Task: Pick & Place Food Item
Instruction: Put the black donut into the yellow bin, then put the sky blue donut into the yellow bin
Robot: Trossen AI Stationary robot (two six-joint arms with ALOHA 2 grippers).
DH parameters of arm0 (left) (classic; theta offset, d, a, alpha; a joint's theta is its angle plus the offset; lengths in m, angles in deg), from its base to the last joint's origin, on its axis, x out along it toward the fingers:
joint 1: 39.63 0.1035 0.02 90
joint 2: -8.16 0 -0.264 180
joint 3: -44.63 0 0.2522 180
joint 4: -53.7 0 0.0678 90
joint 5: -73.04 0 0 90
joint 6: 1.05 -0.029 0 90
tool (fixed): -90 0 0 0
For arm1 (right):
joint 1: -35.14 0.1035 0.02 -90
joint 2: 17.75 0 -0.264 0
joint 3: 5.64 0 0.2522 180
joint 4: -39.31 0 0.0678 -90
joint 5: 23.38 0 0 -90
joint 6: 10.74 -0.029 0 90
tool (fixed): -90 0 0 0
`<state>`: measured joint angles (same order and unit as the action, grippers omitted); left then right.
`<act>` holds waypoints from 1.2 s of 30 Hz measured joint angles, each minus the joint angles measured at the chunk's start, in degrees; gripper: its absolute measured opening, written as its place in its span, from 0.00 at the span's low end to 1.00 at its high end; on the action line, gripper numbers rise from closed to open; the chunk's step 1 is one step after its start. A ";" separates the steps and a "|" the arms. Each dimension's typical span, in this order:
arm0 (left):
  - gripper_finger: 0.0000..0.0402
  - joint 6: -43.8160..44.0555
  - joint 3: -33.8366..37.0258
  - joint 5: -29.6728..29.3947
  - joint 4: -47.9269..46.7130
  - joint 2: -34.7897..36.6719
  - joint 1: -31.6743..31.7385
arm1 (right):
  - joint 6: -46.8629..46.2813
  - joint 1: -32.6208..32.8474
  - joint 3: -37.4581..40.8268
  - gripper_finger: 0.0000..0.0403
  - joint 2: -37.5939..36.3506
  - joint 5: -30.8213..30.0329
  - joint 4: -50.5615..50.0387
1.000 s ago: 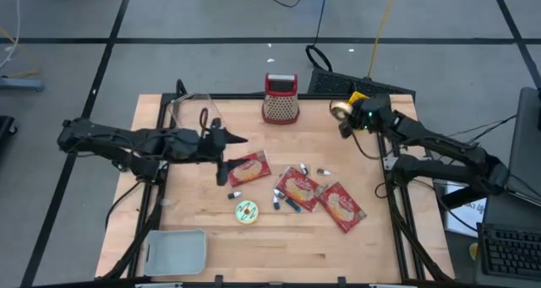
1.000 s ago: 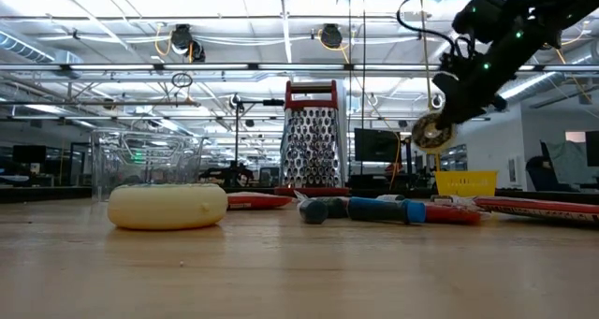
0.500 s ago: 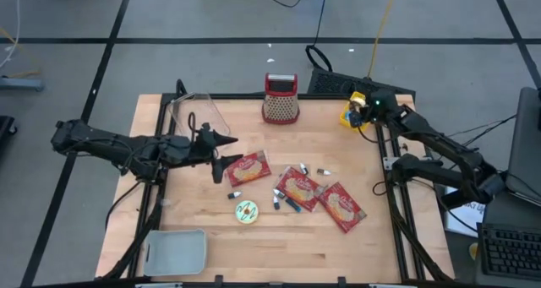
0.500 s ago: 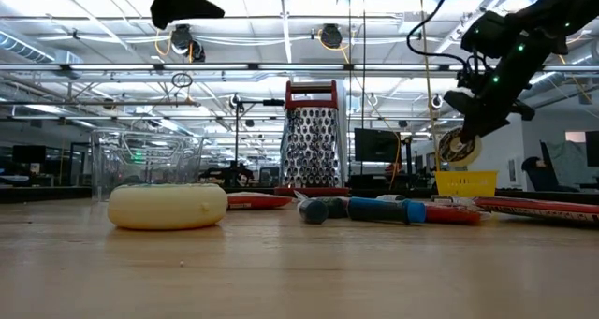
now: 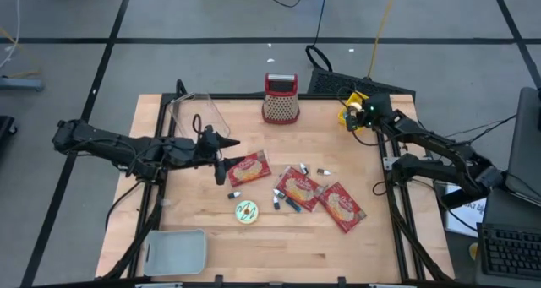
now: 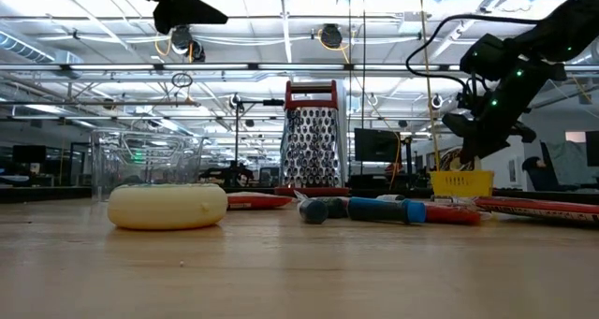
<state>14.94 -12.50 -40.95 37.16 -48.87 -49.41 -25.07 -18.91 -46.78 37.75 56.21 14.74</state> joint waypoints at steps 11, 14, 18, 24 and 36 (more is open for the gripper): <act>0.69 0.00 0.00 -0.04 0.09 0.00 0.10 | 0.21 0.00 0.02 0.37 0.00 -0.23 0.09; 0.69 0.59 0.00 -0.05 0.07 0.00 0.10 | 0.64 0.00 0.04 0.43 0.02 -0.33 1.36; 0.69 0.68 0.00 -0.06 0.07 0.00 0.10 | 1.98 0.00 0.04 0.48 0.02 -0.35 3.90; 0.69 1.05 0.00 -0.07 0.07 0.00 0.10 | 4.05 0.00 0.04 0.51 0.02 -0.62 5.77; 0.69 1.16 0.00 -0.08 0.07 0.00 0.10 | 4.96 0.02 0.07 0.50 0.02 -4.62 10.80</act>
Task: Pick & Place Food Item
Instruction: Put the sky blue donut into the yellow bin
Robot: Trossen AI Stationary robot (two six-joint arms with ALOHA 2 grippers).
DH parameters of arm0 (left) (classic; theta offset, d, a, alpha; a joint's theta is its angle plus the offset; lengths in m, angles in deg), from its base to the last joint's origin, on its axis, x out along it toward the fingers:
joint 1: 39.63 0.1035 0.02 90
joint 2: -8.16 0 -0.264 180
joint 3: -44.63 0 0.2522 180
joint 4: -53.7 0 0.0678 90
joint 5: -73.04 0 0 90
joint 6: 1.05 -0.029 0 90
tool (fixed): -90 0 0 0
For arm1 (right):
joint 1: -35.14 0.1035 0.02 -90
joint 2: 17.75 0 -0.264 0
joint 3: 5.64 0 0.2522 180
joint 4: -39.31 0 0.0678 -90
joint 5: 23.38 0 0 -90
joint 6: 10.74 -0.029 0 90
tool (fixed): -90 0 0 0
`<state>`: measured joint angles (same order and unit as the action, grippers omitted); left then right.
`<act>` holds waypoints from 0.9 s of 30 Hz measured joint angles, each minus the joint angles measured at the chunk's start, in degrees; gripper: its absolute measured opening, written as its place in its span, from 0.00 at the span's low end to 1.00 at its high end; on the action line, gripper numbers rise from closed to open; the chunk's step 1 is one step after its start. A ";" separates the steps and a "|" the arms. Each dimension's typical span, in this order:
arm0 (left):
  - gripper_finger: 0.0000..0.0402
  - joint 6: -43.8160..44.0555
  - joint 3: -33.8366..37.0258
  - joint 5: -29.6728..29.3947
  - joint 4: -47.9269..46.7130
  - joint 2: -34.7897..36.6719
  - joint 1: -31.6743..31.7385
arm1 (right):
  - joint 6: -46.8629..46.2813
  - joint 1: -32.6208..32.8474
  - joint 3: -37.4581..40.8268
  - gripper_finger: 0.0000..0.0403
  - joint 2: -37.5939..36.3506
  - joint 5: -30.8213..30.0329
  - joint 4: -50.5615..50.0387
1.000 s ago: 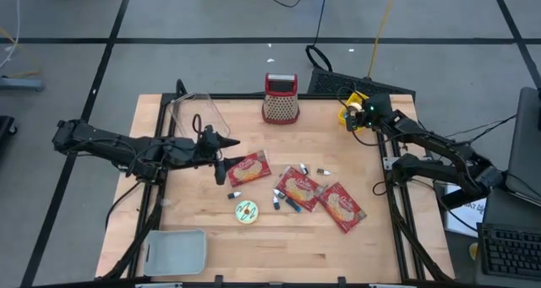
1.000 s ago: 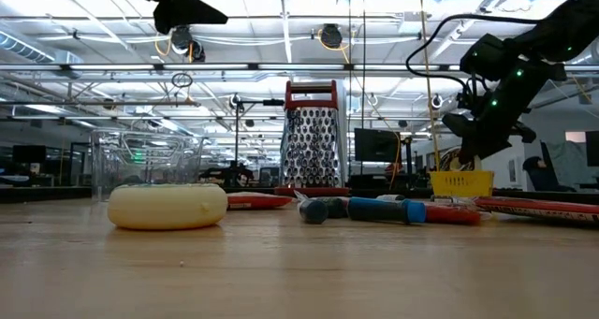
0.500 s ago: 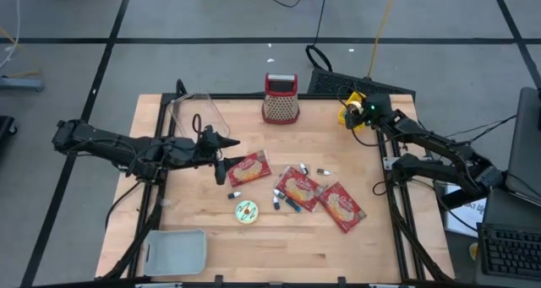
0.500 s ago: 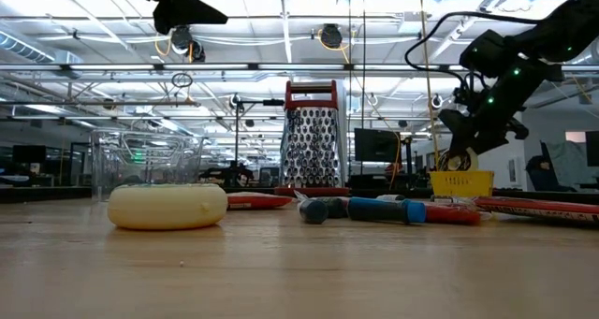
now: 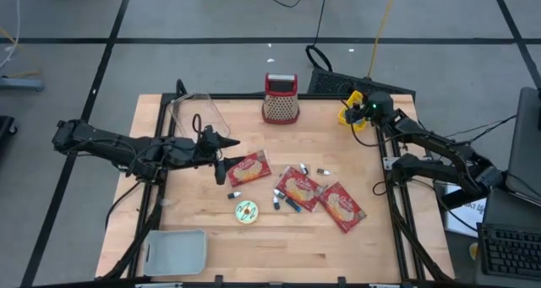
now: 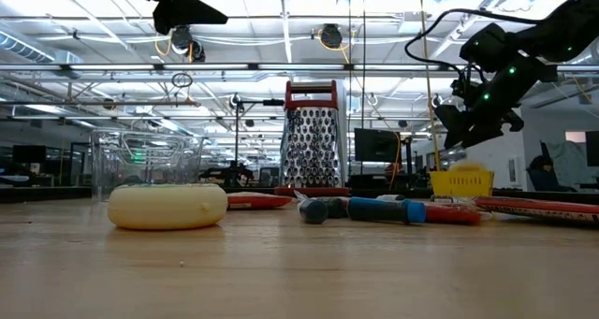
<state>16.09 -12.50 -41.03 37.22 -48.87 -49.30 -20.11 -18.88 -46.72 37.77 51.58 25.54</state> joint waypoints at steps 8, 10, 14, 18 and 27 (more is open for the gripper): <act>0.69 1.30 -0.01 -0.01 0.00 0.00 0.00 | -0.31 0.87 0.00 0.50 0.00 0.23 -1.42; 0.69 1.40 -0.02 -0.01 0.00 0.00 0.00 | -0.23 0.93 0.00 0.49 0.00 0.30 -1.54; 0.69 1.40 -0.02 -0.01 0.00 0.00 0.00 | 2.42 0.87 0.00 0.50 0.00 -1.42 -1.52; 0.69 2.06 -0.02 0.00 0.02 0.00 0.00 | 2.48 0.76 0.00 0.49 1.56 -3.27 0.55; 0.69 6.06 -0.02 0.03 0.02 0.00 0.00 | 0.79 2.39 0.00 0.48 4.42 14.50 2.10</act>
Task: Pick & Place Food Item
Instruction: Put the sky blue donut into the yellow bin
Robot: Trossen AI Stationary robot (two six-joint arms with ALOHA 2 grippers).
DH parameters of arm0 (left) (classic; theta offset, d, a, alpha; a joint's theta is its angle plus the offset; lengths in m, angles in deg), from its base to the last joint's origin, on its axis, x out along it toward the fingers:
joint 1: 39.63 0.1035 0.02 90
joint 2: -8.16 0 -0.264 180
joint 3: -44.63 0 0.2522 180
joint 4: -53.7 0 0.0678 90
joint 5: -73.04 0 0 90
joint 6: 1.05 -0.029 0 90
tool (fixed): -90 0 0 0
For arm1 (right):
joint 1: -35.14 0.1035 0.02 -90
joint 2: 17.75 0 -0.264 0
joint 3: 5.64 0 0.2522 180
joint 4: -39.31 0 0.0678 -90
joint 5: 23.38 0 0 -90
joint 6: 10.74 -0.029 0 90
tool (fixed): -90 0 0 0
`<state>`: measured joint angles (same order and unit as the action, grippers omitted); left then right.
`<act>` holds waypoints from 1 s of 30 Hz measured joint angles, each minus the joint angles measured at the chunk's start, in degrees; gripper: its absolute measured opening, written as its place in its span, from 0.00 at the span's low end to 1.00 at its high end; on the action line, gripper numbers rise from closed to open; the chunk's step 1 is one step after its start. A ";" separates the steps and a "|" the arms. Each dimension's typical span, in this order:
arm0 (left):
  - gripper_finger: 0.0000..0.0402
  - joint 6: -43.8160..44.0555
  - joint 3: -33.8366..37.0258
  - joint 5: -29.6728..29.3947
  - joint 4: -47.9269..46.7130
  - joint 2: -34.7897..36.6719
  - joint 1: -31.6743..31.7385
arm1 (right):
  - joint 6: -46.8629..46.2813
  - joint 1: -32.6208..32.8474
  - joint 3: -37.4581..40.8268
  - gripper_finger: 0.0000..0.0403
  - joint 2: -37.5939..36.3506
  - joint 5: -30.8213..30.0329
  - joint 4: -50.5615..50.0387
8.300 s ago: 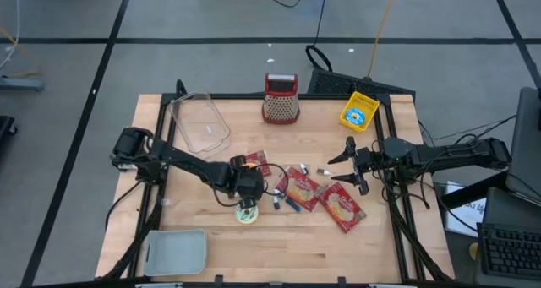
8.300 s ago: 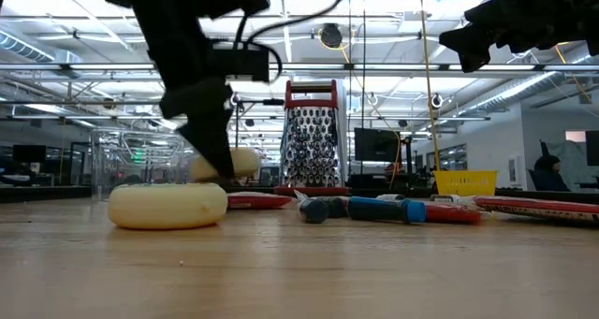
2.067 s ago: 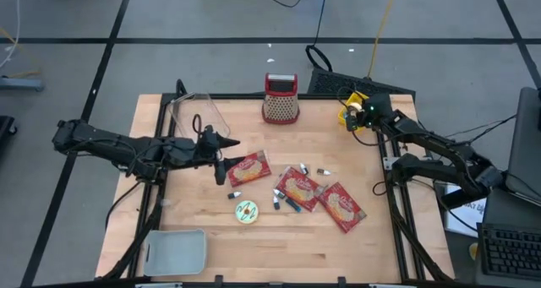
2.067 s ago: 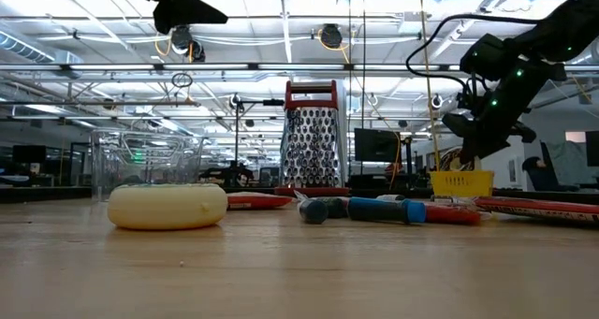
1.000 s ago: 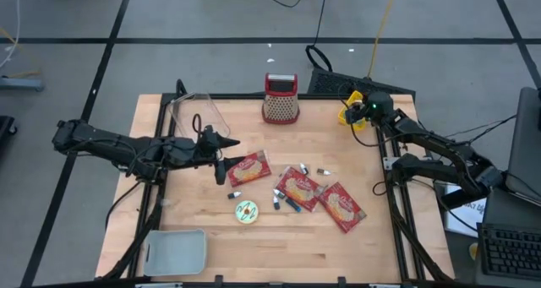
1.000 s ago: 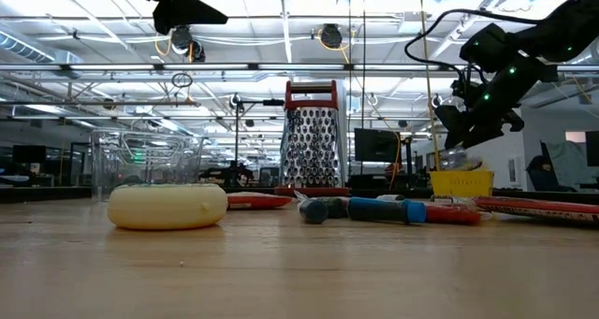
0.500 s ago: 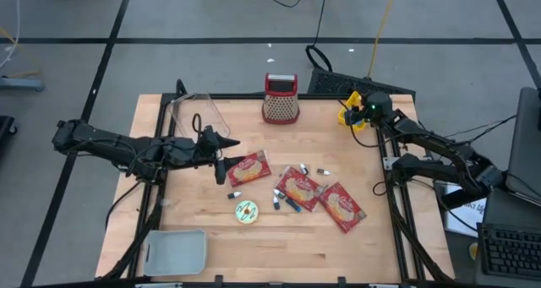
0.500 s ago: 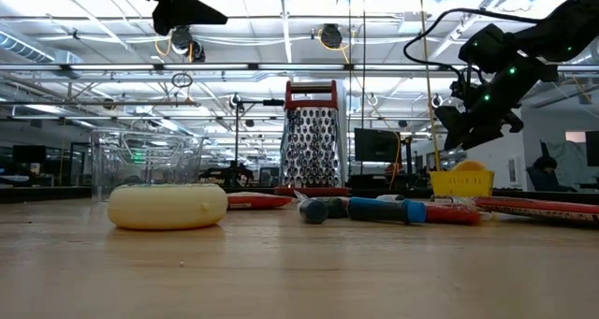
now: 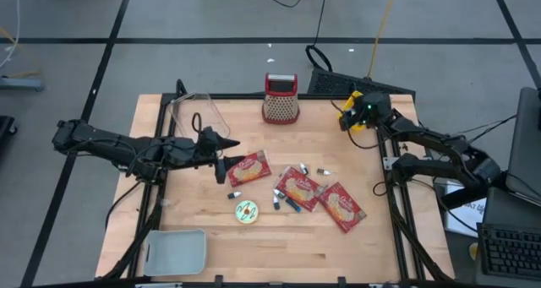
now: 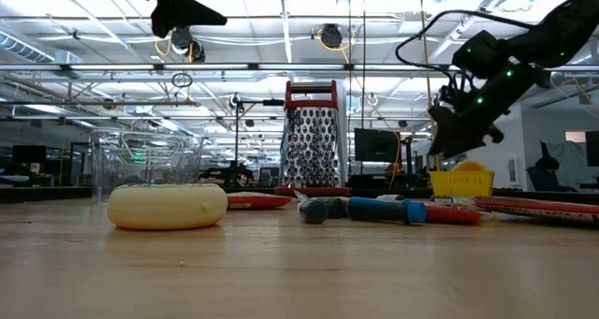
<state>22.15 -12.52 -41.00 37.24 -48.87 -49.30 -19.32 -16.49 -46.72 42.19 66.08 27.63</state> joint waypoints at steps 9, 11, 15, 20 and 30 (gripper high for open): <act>0.69 1.53 0.00 0.00 -0.02 0.00 0.00 | -4.01 8.45 0.00 0.47 0.00 18.43 7.49; 0.69 2.38 0.00 0.01 -0.02 0.00 0.00 | -4.27 11.20 0.00 0.47 -0.01 20.58 9.32; 0.69 2.60 0.00 0.02 -0.02 0.00 0.00 | -4.20 17.66 0.00 0.47 -0.02 21.82 12.30; 0.69 2.62 0.00 0.00 -0.02 0.00 0.00 | -3.74 25.72 0.00 0.47 -0.02 21.83 15.61; 0.69 2.62 0.00 0.00 -0.03 0.00 0.00 | 0.60 38.16 0.00 0.46 -0.61 21.91 16.87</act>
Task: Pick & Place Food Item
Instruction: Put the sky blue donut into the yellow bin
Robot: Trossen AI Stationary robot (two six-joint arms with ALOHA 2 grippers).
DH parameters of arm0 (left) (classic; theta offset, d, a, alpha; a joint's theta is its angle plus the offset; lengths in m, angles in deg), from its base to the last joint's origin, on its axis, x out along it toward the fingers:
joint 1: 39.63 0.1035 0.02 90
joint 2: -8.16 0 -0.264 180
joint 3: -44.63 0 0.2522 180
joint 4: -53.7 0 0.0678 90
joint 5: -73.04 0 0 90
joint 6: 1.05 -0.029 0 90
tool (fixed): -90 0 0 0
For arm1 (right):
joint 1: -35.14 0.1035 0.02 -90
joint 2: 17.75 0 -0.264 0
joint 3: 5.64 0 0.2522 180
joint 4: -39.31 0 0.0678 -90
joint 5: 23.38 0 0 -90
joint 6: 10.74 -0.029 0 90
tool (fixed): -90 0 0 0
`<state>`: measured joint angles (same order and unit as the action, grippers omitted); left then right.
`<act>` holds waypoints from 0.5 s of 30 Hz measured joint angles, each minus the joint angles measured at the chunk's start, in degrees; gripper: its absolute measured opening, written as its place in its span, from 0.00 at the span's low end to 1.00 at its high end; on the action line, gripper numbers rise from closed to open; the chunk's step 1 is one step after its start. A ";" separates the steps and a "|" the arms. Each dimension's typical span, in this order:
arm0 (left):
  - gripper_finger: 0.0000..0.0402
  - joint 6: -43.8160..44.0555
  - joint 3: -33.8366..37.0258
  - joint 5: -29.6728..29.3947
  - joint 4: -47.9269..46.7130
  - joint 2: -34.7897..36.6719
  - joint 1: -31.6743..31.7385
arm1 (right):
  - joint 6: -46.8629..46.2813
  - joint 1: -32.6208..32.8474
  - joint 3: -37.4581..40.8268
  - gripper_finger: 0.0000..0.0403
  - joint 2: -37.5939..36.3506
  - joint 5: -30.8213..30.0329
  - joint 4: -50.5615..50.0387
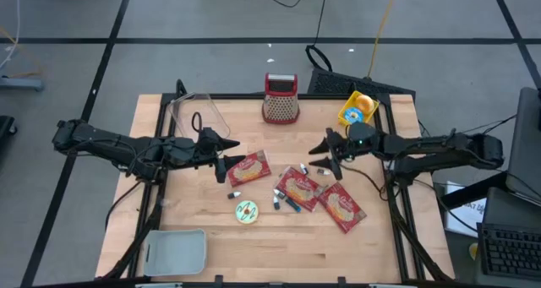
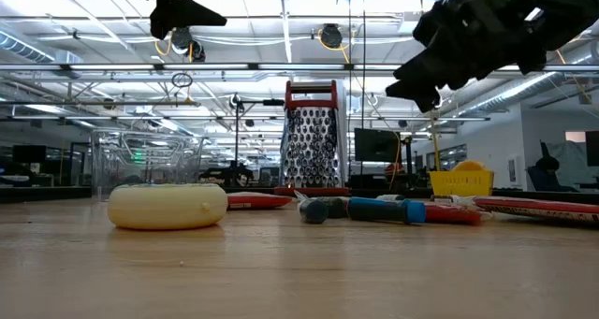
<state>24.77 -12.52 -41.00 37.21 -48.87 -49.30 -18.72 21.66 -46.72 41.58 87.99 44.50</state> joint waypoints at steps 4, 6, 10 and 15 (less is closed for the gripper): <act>0.69 0.00 0.00 0.02 0.01 0.00 0.00 | 0.09 1.80 0.00 0.45 -3.35 0.05 -2.14; 0.69 0.00 0.00 0.02 0.01 0.00 0.00 | -0.18 2.09 0.00 0.44 -6.27 0.48 -4.42; 0.69 -0.02 0.00 0.02 0.01 0.00 0.00 | -0.32 2.09 0.00 0.44 -13.22 5.20 -9.80; 0.69 -0.04 0.00 0.02 -0.01 0.00 0.00 | -1.27 2.09 0.00 0.43 -21.98 7.44 -16.27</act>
<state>24.73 -12.52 -40.97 37.20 -48.87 -49.30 -19.99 23.76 -46.72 19.60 95.43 28.23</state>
